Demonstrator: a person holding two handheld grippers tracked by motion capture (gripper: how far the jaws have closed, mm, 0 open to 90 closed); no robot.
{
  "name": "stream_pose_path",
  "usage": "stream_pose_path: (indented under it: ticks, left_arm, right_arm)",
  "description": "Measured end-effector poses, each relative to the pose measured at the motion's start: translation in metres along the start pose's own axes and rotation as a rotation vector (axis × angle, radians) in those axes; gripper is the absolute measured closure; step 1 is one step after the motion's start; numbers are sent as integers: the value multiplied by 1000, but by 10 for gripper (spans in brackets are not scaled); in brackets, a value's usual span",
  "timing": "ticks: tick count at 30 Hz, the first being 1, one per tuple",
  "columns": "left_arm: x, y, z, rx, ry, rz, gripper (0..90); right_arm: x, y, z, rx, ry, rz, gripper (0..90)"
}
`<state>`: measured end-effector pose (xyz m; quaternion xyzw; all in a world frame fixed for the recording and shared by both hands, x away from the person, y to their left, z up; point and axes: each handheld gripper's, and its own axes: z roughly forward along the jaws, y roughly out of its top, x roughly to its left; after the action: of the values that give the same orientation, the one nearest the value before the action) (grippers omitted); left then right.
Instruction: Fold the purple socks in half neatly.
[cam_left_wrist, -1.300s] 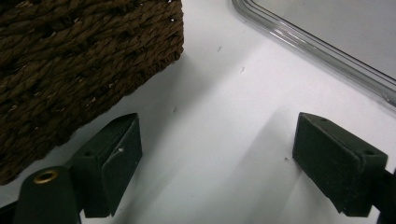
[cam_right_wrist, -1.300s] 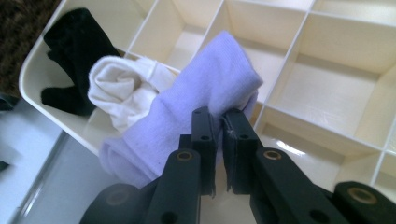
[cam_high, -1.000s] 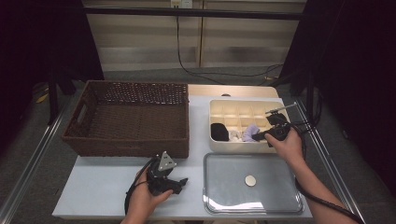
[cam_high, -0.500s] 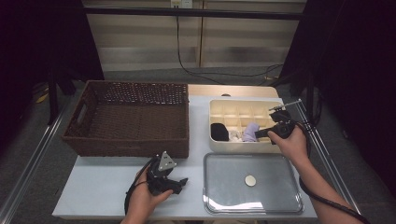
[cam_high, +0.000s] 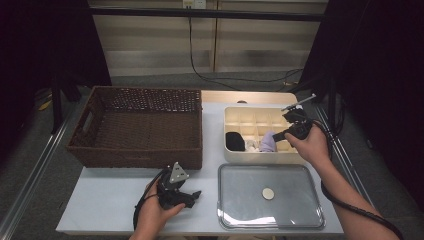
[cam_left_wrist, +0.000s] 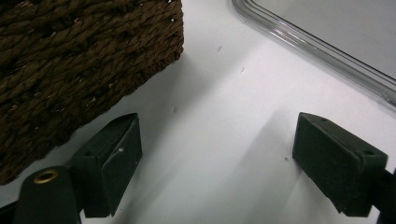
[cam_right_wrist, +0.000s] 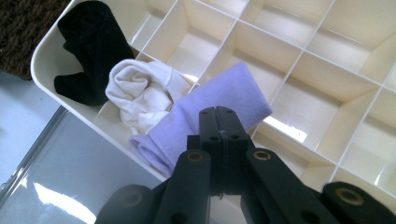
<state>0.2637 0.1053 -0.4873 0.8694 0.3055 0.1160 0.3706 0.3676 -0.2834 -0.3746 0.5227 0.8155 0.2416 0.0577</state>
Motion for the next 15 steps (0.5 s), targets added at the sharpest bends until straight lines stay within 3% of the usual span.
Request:
stream_pose_path:
  ticks: [15]
  left_arm:
    - [0,0,0,1,-1,0,154]
  right_arm:
    - [14,8,16,62,-16,-48,900]
